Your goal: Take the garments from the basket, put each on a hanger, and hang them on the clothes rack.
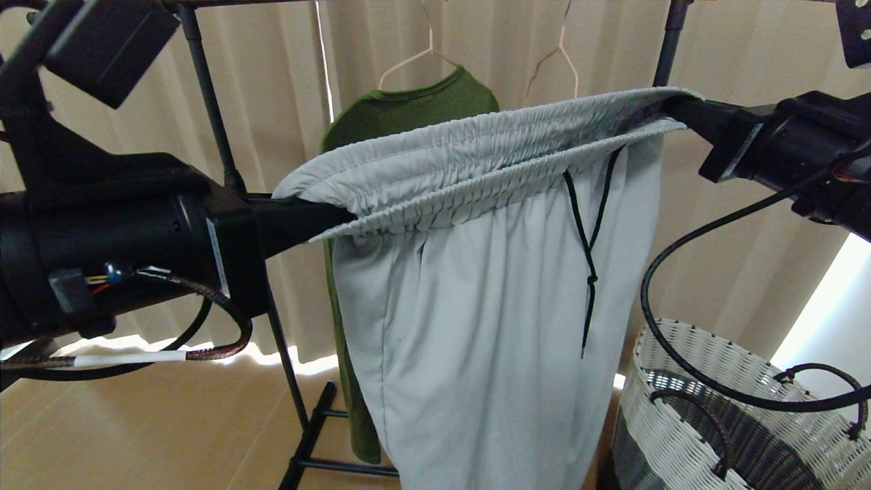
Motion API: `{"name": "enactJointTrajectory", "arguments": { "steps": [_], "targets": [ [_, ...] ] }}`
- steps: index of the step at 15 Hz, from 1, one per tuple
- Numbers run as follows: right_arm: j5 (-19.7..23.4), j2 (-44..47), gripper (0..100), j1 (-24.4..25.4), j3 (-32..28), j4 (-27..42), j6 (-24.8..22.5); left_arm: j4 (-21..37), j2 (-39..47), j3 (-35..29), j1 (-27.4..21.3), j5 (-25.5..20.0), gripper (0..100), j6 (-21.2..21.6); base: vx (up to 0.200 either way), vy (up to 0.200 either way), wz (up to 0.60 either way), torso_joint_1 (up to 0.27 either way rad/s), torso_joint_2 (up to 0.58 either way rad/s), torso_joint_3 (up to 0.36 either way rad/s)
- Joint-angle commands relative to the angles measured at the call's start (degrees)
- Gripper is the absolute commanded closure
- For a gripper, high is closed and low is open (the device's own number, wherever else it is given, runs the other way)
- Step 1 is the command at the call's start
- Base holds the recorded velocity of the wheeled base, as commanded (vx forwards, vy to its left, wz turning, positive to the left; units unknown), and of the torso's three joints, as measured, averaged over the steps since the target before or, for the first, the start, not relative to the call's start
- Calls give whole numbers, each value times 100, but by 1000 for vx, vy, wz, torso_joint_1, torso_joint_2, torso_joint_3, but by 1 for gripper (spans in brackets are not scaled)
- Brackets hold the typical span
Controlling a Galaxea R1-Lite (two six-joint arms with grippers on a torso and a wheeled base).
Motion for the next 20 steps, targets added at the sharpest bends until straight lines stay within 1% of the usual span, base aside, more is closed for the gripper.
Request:
{"name": "enactJointTrajectory", "arguments": {
  "steps": [1,2,3,4,6,10,11,14,15,16,19,20],
  "targets": [
    [-3,252,100,5,-132,-56,107,-26,-232,278,-502,-39,100,7,0,0,0,0,0,0],
    [-3,314,100,14,-141,-205,221,-52,-258,331,-669,-118,100,33,0,0,0,0,0,0],
    [-12,419,100,31,-141,-434,291,-61,-276,340,-801,-302,100,42,0,0,0,0,0,0],
    [-12,454,100,49,-123,-601,291,-105,-294,340,-827,-416,100,50,0,0,0,0,0,0],
    [-12,428,100,49,-80,-627,291,-237,-276,331,-871,-434,100,68,0,0,0,0,0,0],
    [-38,367,100,49,26,-627,291,-263,-232,322,-836,-425,100,68,0,0,0,0,0,0],
    [-47,305,100,49,70,-601,291,-254,-232,305,-774,-416,100,68,0,0,0,0,0,0],
    [-73,-29,100,49,149,-320,274,-254,-65,208,-265,-399,100,68,0,0,0,0,0,0],
    [-73,-29,100,49,149,-320,274,-254,-65,208,-265,-399,100,68,0,0,0,0,0,0],
    [-73,-275,100,49,149,-91,274,-254,128,85,-1,-355,100,59,0,0,0,0,0,0],
    [-64,-758,100,49,281,269,274,-263,550,-205,219,208,100,77,0,0,0,0,0,0],
    [-64,-855,100,49,342,348,274,-263,647,-328,254,304,100,77,0,0,0,0,0,0]
  ]
}}
